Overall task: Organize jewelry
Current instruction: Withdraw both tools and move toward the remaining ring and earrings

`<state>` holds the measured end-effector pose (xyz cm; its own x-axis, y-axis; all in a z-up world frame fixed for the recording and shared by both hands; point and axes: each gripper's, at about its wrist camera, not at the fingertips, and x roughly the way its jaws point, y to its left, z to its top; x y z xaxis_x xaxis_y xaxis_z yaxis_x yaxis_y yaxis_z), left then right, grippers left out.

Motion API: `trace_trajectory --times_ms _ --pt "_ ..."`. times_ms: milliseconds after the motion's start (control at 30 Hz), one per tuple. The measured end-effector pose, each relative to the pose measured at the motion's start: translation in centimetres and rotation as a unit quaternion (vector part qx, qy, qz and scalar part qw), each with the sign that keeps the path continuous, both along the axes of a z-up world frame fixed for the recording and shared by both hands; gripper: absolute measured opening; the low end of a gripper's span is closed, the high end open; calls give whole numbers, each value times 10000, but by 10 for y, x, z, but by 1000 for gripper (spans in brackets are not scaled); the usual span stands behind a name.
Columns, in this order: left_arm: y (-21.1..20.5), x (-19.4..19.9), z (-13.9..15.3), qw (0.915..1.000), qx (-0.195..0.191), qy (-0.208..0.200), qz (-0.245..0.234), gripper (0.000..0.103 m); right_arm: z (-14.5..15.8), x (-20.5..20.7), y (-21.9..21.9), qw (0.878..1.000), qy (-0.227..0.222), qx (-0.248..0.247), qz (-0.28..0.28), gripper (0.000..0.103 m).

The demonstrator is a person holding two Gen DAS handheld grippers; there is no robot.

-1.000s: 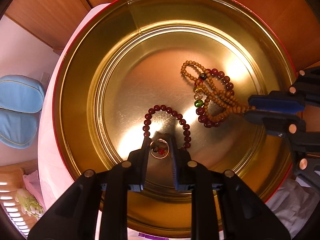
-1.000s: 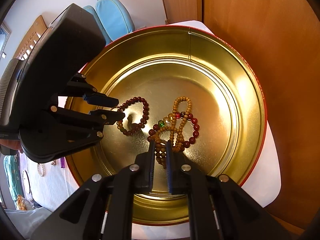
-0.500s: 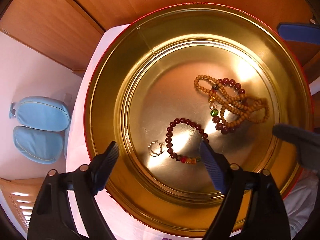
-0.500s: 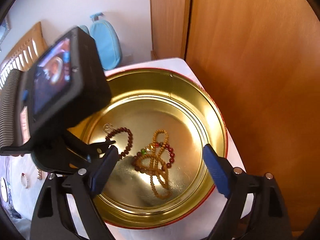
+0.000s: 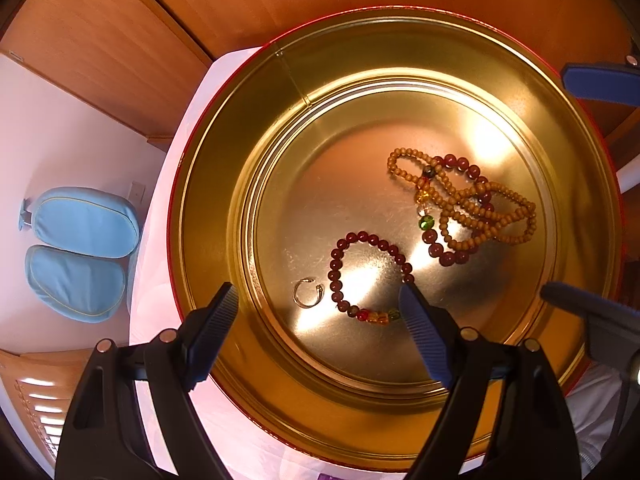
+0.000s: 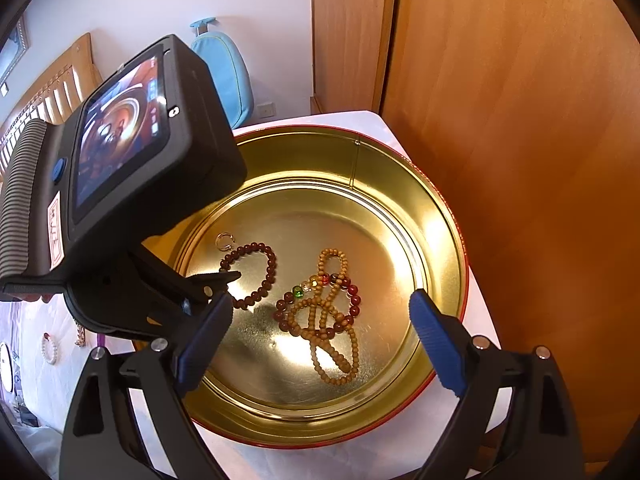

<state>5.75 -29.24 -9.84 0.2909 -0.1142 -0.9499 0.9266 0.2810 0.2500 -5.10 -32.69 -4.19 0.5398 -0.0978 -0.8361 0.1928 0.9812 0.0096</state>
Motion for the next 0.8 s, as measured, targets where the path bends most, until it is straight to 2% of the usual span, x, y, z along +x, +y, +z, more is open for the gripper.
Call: trace_trajectory --times_ms 133,300,500,633,700,800 --pt "5 1 2 10000 -57 -13 27 81 -2 -2 -4 9998 -56 134 -144 91" --pt "17 7 10 9984 -391 153 375 81 -1 -9 -6 9982 -224 453 -319 91" --pt "47 1 30 9878 -1256 245 887 81 8 -28 -11 9877 -738 1149 -762 93" --pt "80 -6 40 9748 -1795 314 1290 81 19 -37 -11 9762 -1052 1641 -953 94" --pt "103 -8 42 9643 -2044 529 1596 86 25 -40 -6 9730 -1193 1735 -945 95" --pt "142 -9 39 9446 -2391 801 2102 86 36 -40 7 9728 -1365 1727 -727 95"
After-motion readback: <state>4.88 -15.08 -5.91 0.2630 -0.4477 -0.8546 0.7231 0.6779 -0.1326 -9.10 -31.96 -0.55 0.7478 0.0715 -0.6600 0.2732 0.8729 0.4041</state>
